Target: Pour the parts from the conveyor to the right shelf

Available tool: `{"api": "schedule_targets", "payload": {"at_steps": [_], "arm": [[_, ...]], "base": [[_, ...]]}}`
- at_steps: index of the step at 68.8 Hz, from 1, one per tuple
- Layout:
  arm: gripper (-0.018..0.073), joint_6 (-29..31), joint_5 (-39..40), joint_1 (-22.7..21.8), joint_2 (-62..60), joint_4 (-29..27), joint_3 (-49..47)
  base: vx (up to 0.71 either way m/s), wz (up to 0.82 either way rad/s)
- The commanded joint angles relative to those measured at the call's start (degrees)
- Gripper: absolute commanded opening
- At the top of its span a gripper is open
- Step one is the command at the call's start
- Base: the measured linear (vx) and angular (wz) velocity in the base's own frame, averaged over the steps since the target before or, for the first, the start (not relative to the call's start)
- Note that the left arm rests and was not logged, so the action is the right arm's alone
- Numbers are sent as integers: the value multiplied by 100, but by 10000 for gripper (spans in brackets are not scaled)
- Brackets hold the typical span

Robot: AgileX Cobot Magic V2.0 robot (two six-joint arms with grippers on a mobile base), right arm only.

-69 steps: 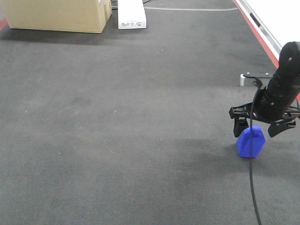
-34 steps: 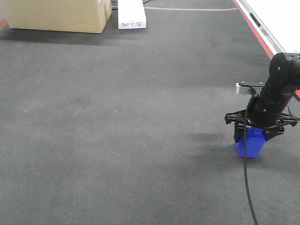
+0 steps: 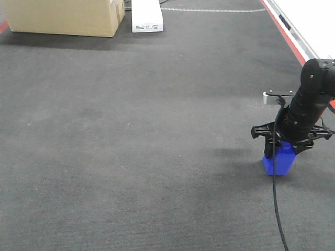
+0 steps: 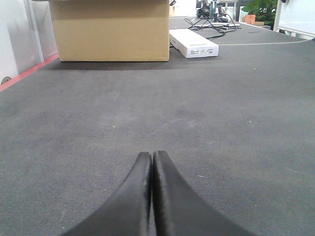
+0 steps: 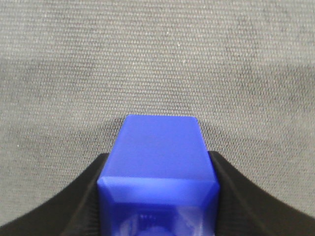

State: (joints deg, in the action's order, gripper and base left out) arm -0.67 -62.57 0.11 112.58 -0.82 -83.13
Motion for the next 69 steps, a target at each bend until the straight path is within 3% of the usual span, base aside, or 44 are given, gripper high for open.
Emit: {"api": "schedule_targets", "payload": {"at_steps": [1, 22, 48, 69], "arm": [[-8, 67, 243, -16, -472, 47, -163], [-6, 159, 1681, -16, -1825, -74, 341], [-6, 222, 3991, -16, -4239, -74, 2859], [-6, 269, 4977, -16, -6068, -74, 4539]], "base": [[0, 0], [0, 0], [0, 0], [0, 0]]}}
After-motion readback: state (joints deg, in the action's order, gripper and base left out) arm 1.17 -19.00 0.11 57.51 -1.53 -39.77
